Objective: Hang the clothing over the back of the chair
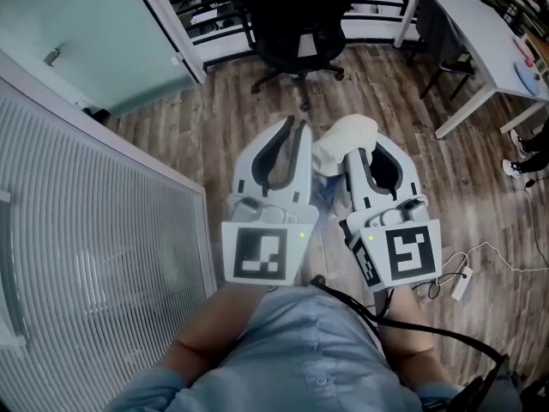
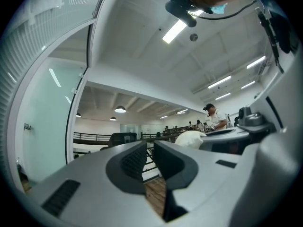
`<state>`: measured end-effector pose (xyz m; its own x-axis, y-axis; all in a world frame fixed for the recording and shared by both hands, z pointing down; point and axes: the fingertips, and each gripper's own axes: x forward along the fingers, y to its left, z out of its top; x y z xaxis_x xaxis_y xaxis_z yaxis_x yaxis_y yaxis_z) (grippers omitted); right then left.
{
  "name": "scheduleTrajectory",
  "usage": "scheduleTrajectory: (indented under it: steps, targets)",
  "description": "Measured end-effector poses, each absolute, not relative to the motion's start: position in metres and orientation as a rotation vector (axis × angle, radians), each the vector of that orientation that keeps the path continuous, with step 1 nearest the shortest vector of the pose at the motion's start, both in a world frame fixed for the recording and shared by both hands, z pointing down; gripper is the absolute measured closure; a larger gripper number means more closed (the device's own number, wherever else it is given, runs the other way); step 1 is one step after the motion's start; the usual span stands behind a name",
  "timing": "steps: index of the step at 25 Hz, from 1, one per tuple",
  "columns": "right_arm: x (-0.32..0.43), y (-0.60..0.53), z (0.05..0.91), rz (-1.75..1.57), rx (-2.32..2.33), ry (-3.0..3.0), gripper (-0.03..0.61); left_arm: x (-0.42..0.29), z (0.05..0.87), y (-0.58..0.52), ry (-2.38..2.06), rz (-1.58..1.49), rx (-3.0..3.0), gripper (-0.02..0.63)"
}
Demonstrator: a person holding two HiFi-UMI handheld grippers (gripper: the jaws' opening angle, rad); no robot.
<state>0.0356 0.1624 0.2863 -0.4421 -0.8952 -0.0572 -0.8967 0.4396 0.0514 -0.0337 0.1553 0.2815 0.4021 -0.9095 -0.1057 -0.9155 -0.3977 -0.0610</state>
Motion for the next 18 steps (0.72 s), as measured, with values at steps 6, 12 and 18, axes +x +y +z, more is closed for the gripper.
scheduleTrajectory:
  steps: [6,12,18]
  targets:
    - [0.027,0.093,0.278,0.145,-1.66,2.622,0.552,-0.042,0.278,0.081,1.627,0.112,-2.552,0.563]
    - [0.011,0.033,0.265,0.19,-1.669,2.605,0.552,-0.056,0.27,0.023,1.594,0.142,-2.557,0.563]
    - [0.004,-0.011,0.251,0.235,-1.672,2.602,0.552,-0.066,0.261,-0.021,1.58,0.164,-2.556,0.563]
